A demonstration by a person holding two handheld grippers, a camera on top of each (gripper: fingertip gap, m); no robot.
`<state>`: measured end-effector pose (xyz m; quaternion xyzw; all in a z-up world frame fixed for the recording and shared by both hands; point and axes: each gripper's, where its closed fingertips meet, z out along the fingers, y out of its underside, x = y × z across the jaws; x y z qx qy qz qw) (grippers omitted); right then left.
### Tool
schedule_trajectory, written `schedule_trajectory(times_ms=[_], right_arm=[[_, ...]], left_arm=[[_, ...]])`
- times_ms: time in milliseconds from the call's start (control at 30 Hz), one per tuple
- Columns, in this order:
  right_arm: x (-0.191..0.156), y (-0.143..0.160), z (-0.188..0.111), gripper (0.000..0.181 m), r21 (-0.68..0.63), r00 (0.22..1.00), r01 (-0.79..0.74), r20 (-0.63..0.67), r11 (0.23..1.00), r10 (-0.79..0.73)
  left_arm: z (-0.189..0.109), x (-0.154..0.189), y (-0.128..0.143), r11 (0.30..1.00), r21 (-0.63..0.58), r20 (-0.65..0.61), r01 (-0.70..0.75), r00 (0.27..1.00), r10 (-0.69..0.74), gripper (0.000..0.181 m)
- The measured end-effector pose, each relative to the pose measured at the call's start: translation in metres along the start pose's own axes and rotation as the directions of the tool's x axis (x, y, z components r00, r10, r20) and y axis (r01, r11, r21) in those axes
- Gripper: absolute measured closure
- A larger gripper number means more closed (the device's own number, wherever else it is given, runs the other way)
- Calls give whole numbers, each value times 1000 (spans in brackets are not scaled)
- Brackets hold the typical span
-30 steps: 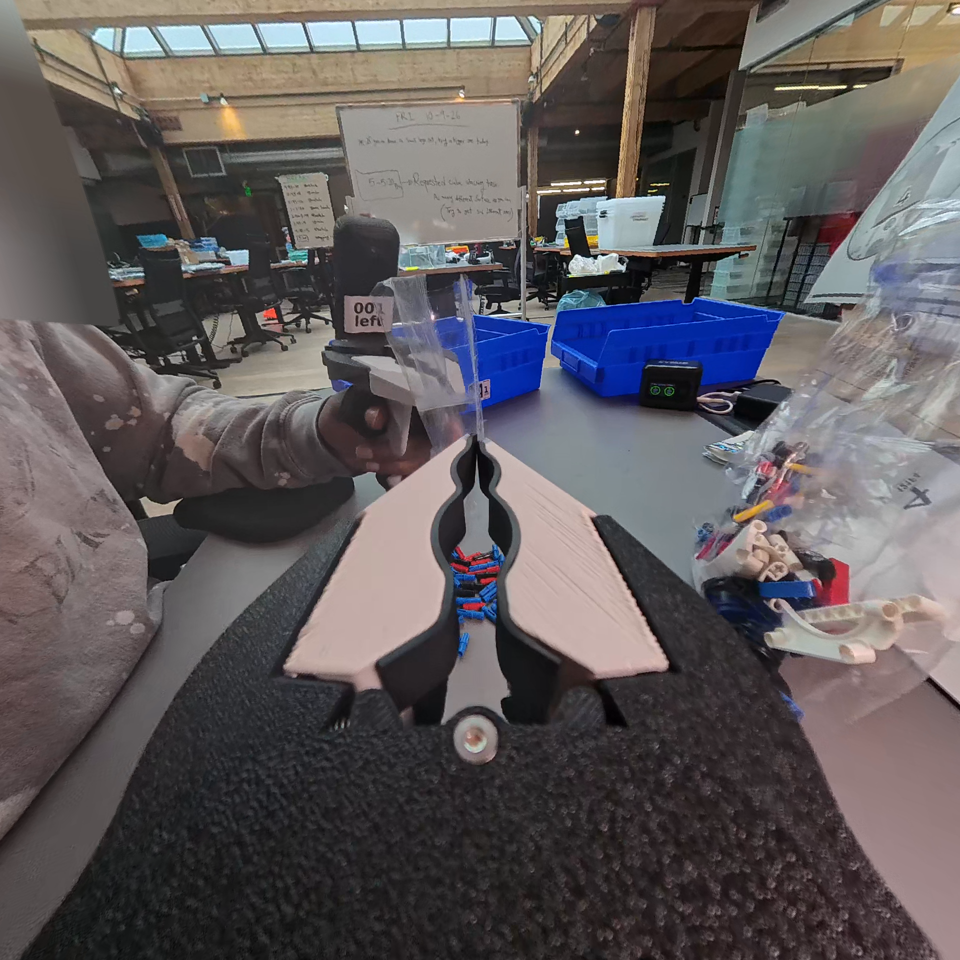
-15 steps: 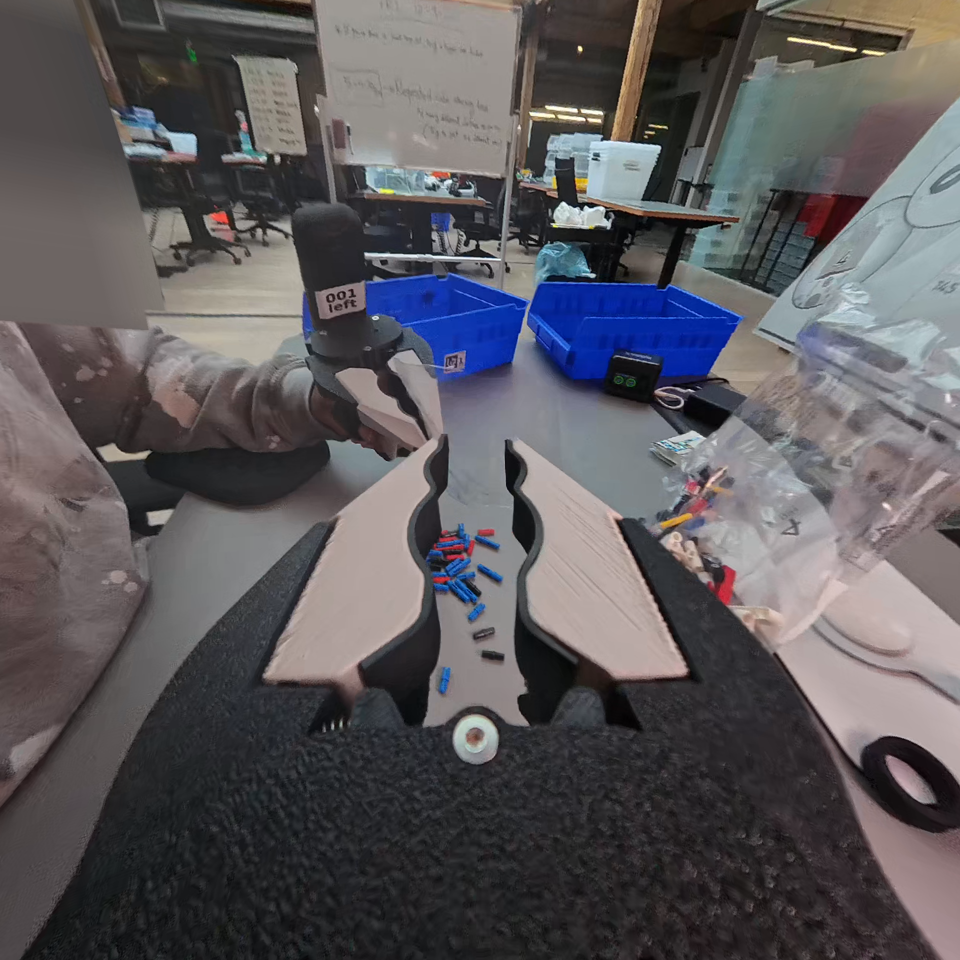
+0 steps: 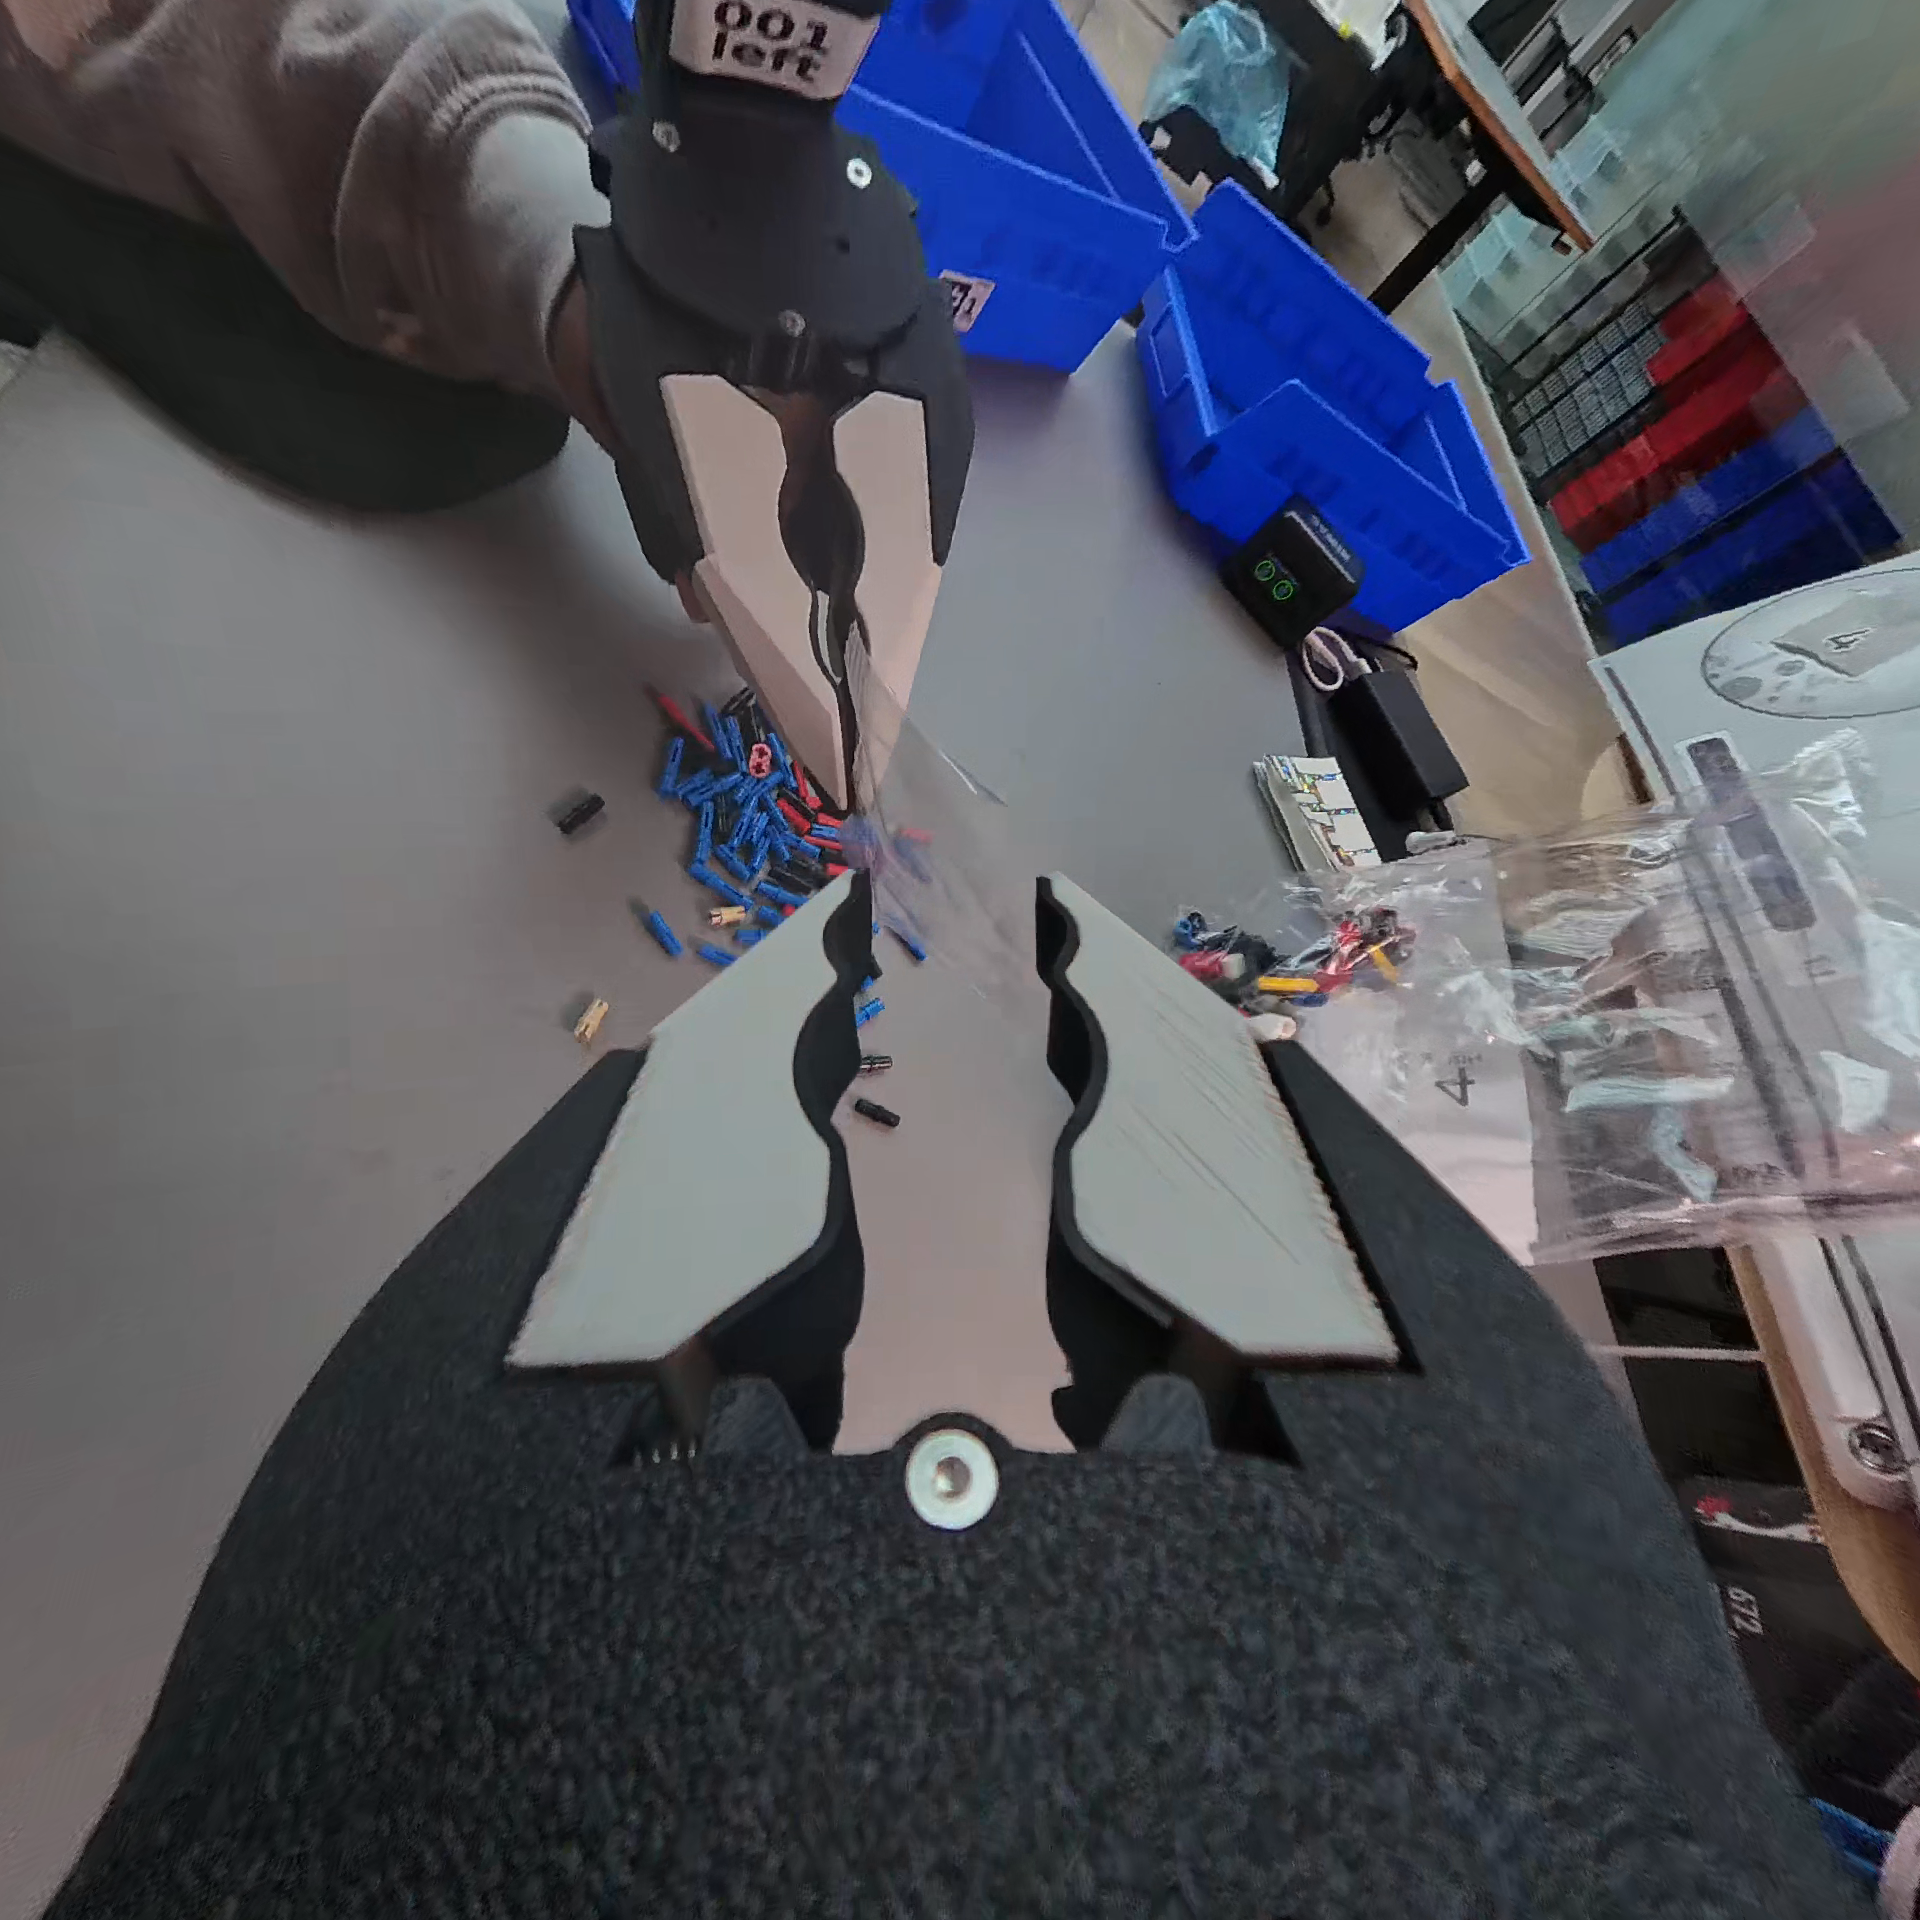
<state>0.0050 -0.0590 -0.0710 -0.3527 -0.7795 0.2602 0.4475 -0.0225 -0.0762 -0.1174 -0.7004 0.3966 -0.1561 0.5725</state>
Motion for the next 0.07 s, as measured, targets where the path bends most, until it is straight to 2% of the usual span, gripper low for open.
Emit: schedule_trajectory(times_ms=[33, 67], right_arm=[[-3, 4, 2, 154, -21, 1000, 12, 11, 1000, -12], [-8, 6, 3, 159, -35, 999, 22, 32, 999, -21]], left_arm=[[0, 1, 0, 1000, -5, -2, -3, 1000, 3, 181], [0, 1, 1, 1000, -7, -2, -7, 1000, 7, 181]])
